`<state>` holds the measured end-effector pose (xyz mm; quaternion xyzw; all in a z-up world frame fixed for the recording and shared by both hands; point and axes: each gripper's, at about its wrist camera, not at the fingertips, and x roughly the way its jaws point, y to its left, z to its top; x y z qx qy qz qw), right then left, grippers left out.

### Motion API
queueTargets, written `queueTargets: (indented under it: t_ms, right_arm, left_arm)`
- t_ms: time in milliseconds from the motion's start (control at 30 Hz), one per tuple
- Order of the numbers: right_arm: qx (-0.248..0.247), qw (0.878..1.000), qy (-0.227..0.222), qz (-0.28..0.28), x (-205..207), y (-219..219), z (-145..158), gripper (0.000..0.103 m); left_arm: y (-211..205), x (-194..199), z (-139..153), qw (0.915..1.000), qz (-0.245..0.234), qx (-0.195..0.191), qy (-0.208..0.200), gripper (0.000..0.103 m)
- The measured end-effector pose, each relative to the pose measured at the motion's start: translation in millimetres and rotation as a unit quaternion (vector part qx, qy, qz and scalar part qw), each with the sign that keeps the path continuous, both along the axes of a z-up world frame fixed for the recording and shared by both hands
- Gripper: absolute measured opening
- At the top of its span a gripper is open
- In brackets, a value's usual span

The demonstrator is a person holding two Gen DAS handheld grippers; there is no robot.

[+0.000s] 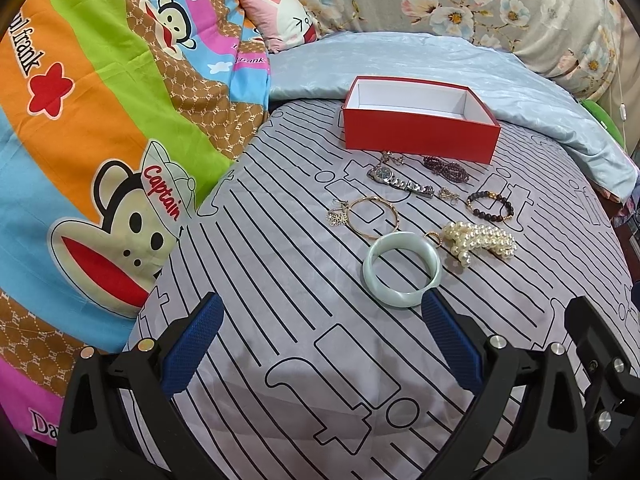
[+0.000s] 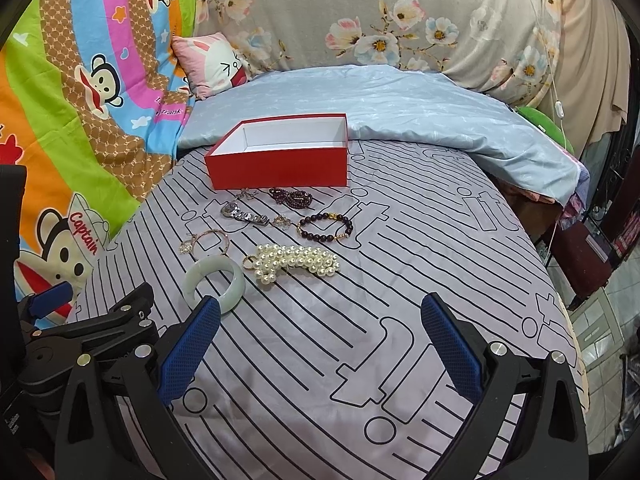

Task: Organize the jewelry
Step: 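Move left gripper to the jade bangle while right gripper approaches the pearl bracelet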

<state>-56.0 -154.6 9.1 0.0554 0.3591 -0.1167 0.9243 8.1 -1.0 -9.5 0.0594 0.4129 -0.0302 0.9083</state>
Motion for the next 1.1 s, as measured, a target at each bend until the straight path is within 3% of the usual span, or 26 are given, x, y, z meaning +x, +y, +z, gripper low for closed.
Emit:
queueTargets:
  t_ms: [600,867,1100]
  right_arm:
    - [0.016,0.999,0.019,0.020,32,-33,-34,0.098]
    - [0.005,0.996,0.035,0.081,68,-44,-52,0.086]
    - [-0.006,0.989,0.055,0.134,98,-39,-67,0.083]
  left_arm:
    - [-4,34,-27,0.9992,-0.003,-0.019,0.035,0.097]
    - [-14,52,-44,0.9985,-0.007,-0.012,0.053,0.097]
    - [-20,68,-55,0.9978,-0.005,-0.008,0.065,0.097]
